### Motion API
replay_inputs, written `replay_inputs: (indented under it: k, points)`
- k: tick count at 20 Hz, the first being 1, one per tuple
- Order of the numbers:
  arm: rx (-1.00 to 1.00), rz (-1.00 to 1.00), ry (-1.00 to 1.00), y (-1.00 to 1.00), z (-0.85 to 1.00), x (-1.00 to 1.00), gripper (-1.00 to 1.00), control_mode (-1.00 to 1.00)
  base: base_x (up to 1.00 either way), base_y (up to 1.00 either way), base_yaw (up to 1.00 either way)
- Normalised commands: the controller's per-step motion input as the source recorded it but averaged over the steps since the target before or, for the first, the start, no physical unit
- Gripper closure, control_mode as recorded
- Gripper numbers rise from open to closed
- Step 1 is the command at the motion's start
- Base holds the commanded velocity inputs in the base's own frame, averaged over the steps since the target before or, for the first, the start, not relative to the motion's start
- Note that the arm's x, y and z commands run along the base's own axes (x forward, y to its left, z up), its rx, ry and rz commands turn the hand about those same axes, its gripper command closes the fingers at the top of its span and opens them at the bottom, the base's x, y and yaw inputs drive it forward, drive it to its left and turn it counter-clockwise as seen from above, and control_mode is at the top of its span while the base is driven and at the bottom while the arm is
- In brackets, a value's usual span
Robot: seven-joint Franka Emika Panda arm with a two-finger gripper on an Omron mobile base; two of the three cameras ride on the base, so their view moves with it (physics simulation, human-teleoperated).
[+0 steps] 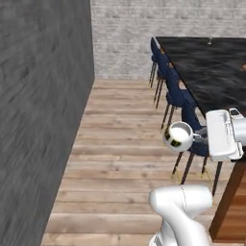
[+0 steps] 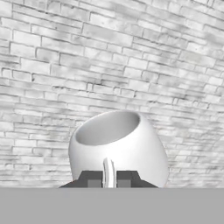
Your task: Open the cabinet directly in front. Then move the wine and the mug to the dining counter with the candle on it.
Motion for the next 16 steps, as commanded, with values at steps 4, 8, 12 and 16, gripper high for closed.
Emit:
replay_inputs:
  k: [4, 8, 12, 16]
  points:
    - [0.00, 0.00, 0.00, 0.00, 0.00, 0.00, 1.00, 1.00, 1.00, 0.73, -0.12]
    - [0.00, 0.00, 0.00, 0.00, 0.00, 0.00, 1.00, 1.00, 1.00, 0.94, -0.16]
    - [0.00, 0.00, 0.00, 0.00, 0.00, 0.00, 1.00, 1.00, 1.00, 0.27, -0.08]
    - [0.00, 0.00, 0.00, 0.00, 0.00, 0.00, 1.00, 1.00, 1.00, -0.13, -0.01]
